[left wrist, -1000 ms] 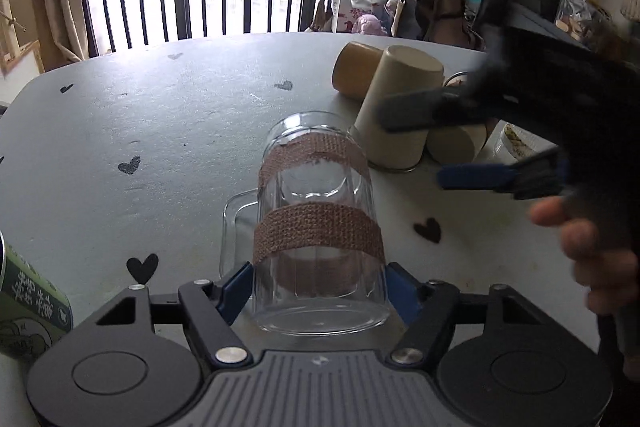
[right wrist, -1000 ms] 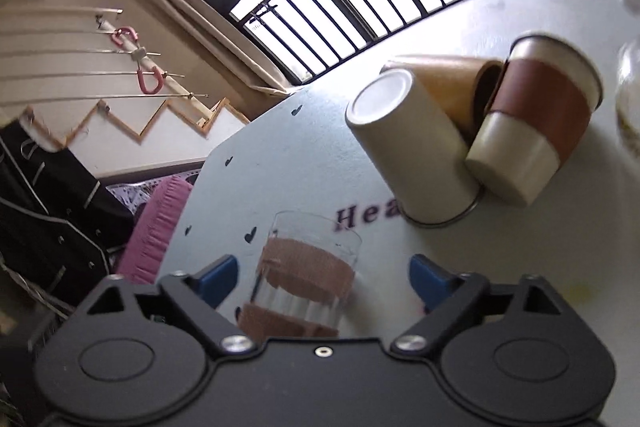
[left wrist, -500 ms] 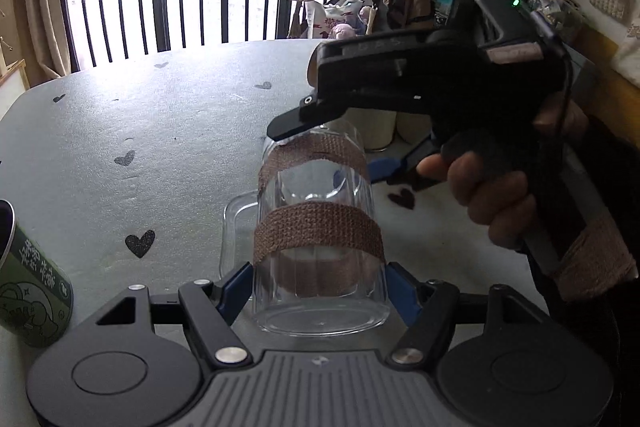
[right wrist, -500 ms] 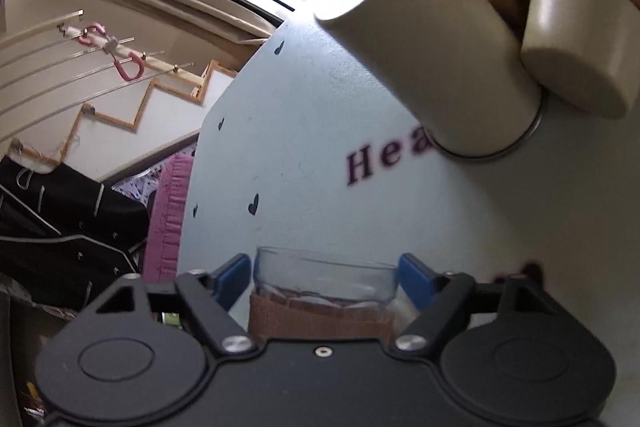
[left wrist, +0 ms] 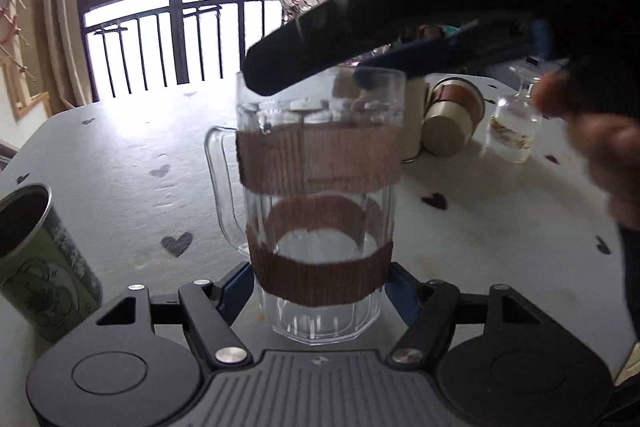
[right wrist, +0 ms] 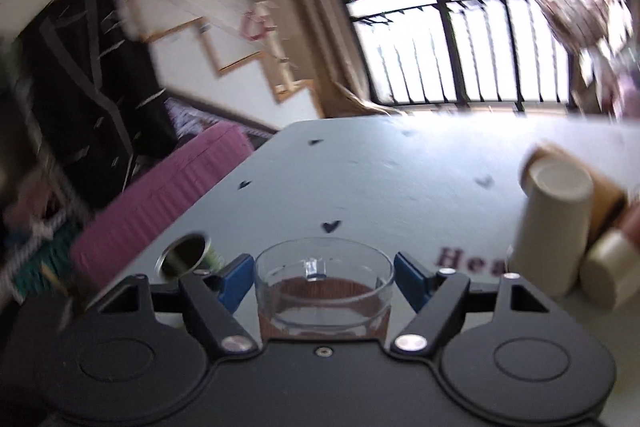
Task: Flip cup upright
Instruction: 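Lower the upright pitcher beside the green mug and open the right gripper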
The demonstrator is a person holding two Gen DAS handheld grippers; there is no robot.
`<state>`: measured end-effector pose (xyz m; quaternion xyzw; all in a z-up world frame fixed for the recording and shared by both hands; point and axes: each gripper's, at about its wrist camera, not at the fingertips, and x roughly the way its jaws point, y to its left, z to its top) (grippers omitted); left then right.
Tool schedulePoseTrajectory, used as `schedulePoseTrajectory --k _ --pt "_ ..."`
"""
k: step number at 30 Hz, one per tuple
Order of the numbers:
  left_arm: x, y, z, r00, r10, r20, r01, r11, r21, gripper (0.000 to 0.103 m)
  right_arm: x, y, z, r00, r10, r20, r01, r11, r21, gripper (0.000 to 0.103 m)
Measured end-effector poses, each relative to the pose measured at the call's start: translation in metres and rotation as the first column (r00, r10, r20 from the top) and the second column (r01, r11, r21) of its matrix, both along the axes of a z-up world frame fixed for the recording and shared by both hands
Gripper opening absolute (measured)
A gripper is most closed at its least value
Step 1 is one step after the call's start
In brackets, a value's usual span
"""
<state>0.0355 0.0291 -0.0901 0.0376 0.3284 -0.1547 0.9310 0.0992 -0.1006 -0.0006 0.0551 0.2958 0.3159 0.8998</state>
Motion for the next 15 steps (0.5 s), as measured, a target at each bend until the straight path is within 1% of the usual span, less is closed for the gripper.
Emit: schedulePoseTrajectory --k 3,6,8,12,15 --pt "-0.002 0.006 -0.007 1.000 0.015 0.007 -0.015 1.000 -0.009 0.072 -0.017 0.014 0.007 0.996 0.058 0.065 -0.054 0.996 -0.076 0.077" --pt "0.000 0.016 -0.013 0.999 0.040 0.014 -0.040 0.999 -0.006 0.072 -0.030 0.022 0.008 0.989 0.111 0.093 -0.099 0.988 -0.120 0.077" --pt "0.003 0.024 -0.013 0.999 0.040 0.008 -0.039 0.998 -0.041 0.072 -0.031 0.031 0.009 0.988 0.127 0.094 -0.114 0.985 -0.133 0.077" --pt "0.010 0.038 -0.013 0.998 0.060 0.025 -0.058 0.997 -0.046 0.073 -0.032 0.044 0.008 0.984 0.138 0.115 -0.121 0.982 -0.144 0.077" --pt "0.018 0.048 -0.016 0.996 0.086 0.024 -0.084 0.994 -0.066 0.073 -0.025 0.055 0.006 0.982 0.143 0.123 -0.125 0.982 -0.145 0.077"
